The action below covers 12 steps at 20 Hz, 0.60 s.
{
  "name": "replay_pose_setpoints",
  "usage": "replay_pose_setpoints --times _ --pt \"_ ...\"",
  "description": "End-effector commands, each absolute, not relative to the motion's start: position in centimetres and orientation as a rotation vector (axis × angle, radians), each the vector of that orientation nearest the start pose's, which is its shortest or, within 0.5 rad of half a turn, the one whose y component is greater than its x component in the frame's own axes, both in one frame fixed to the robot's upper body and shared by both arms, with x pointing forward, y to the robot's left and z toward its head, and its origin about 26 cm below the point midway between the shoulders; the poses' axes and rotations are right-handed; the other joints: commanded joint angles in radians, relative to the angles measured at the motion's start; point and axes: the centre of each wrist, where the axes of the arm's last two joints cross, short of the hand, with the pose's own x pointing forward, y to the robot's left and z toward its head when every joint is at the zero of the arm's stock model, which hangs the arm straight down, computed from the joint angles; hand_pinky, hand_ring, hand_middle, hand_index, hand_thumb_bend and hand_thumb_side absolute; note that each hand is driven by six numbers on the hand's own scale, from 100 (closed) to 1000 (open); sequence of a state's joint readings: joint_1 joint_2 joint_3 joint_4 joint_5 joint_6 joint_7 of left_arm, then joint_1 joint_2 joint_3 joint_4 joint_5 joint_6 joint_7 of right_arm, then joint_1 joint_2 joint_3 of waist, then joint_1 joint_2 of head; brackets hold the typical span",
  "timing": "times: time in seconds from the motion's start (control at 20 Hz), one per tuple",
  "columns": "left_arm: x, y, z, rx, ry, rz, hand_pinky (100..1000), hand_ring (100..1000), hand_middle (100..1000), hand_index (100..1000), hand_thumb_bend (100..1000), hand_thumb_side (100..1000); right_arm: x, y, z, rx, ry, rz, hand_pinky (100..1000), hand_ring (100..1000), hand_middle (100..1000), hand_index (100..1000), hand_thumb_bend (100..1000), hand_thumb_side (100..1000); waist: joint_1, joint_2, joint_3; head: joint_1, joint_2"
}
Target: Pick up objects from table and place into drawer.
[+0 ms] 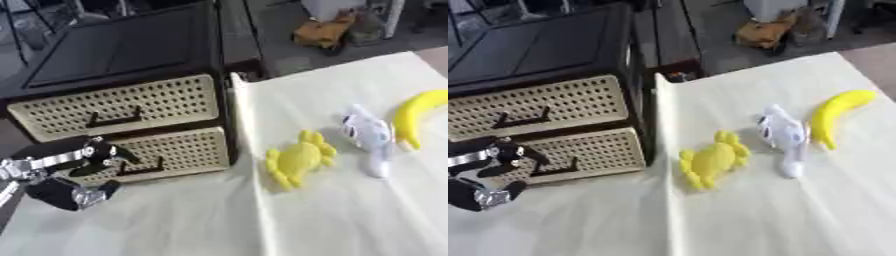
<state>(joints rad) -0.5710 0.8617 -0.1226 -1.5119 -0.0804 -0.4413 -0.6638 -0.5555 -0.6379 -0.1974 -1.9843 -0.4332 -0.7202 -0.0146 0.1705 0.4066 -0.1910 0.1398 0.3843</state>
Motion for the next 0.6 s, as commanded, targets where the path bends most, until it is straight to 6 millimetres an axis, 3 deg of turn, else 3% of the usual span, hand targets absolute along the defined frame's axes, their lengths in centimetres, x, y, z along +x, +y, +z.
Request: replay_pose_setpoints --times 0.05,0.6 --pt "36.89 37.49 26.24 0.389 -1.758 -1.729 100 100 100 898 100 379 28.83 -32.01 33.96 -0.099 2.937 -0.363 734 856 778 910 100 1000 -0.005 -0.017 -0.002 -0.004 -0.004" --pt "37.51 38.47 25.7 0.422 -1.731 -1.697 100 100 100 882 100 369 28.8 -32.0 34.16 -0.095 2.935 -0.373 737 860 778 911 100 1000 0.016 0.004 -0.022 -0.007 -0.017"
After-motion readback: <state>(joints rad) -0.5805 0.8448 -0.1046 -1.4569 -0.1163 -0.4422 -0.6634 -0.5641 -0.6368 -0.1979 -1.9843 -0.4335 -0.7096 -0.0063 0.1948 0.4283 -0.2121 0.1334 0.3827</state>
